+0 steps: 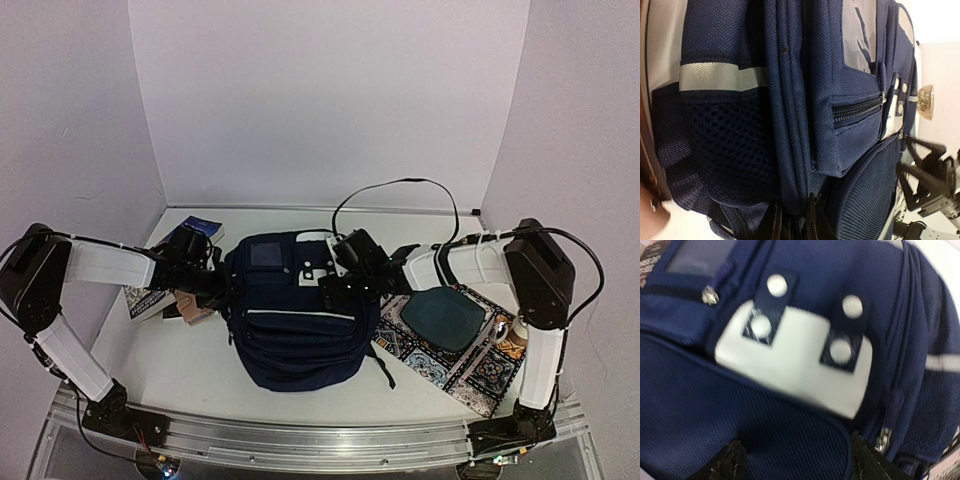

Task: Pack the student bag
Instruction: Adjust the student bag at the center of the board, then pick up the upper front pocket of the student bag.

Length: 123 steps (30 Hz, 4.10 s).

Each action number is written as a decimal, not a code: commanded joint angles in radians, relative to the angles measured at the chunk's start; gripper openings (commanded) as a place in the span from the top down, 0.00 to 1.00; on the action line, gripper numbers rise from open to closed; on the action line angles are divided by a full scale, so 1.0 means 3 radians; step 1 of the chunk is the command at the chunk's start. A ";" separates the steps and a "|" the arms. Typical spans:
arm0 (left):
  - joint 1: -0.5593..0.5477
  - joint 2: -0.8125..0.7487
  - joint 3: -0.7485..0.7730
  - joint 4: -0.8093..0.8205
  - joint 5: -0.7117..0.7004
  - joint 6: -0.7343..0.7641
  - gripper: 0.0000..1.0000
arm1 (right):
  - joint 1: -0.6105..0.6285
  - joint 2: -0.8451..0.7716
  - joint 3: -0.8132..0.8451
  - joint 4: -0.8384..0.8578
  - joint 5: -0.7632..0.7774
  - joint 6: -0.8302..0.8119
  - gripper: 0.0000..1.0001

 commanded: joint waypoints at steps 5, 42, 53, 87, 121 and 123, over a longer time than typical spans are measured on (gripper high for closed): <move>-0.0095 -0.0443 -0.0288 0.0369 0.0231 -0.0284 1.00 | 0.0085 -0.0112 0.0367 -0.0095 -0.0134 -0.0589 0.28; -0.0218 -0.0773 -0.0601 0.0565 -0.0246 0.0123 0.60 | 0.0719 0.0494 0.0638 -0.0332 -0.0164 -0.0413 0.38; -0.0229 -0.0803 -0.0532 0.0488 0.0241 0.0449 0.56 | 0.0616 0.0390 0.0400 0.0042 -0.0579 -0.0428 0.39; -0.0245 -0.0597 -0.0497 0.0498 0.0278 0.0141 0.54 | 0.1062 0.0380 0.0486 -0.0198 0.0108 -0.1782 0.33; -0.0224 -0.0397 -0.0220 0.0702 0.0696 0.0351 0.51 | 0.0963 -0.0644 -0.0736 0.1725 -0.0296 -0.1755 1.00; -0.0224 -0.0372 -0.0246 0.0746 0.0716 0.0525 0.46 | 0.0960 -0.0650 -0.0739 0.1733 -0.0336 -0.1740 1.00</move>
